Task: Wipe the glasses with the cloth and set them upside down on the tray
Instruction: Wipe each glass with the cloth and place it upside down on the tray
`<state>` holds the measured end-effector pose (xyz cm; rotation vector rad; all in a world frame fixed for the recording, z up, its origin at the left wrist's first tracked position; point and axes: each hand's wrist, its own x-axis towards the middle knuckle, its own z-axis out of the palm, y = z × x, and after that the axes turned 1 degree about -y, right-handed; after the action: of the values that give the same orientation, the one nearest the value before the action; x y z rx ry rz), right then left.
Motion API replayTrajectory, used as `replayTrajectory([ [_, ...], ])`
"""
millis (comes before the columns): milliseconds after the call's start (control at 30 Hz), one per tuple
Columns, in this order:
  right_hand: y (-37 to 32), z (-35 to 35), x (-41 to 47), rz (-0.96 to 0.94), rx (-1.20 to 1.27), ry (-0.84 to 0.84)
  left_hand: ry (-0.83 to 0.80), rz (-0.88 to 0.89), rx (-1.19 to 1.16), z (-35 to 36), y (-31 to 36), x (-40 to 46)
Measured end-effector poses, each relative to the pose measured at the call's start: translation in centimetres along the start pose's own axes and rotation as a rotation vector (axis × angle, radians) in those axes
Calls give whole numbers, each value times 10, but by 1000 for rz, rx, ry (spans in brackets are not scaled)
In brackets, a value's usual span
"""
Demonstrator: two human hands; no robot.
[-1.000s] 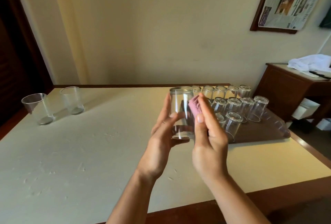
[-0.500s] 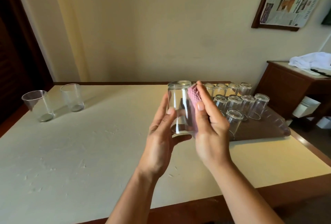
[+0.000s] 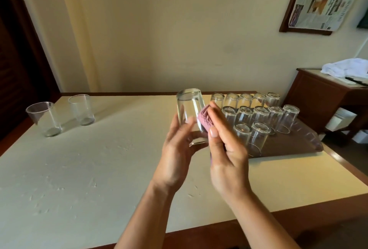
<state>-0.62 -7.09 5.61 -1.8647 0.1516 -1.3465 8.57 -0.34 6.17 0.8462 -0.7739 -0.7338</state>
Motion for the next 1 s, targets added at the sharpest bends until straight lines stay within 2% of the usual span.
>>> replayTrajectory([
  [133,3,-6,-12,19,45,45,-74,-112,49,-5,-1,-5],
  [300,-3,-9,16,24,39,56,-37,-30,4,7,-5,-6],
  [500,-1,-4,-11,10,-4,28,69,6,-56,5,-2,-5],
  [667,-2,-10,19,96,93,52,39,65,-16,15,-4,-10],
  [800,3,-1,-10,23,47,33,120,102,15,10,1,-1],
  [933,5,-8,2,-1,-32,68,-41,3,-11,4,-2,-4],
  [1000,3,-13,15,12,-26,90,-39,-10,2,5,-4,-6],
])
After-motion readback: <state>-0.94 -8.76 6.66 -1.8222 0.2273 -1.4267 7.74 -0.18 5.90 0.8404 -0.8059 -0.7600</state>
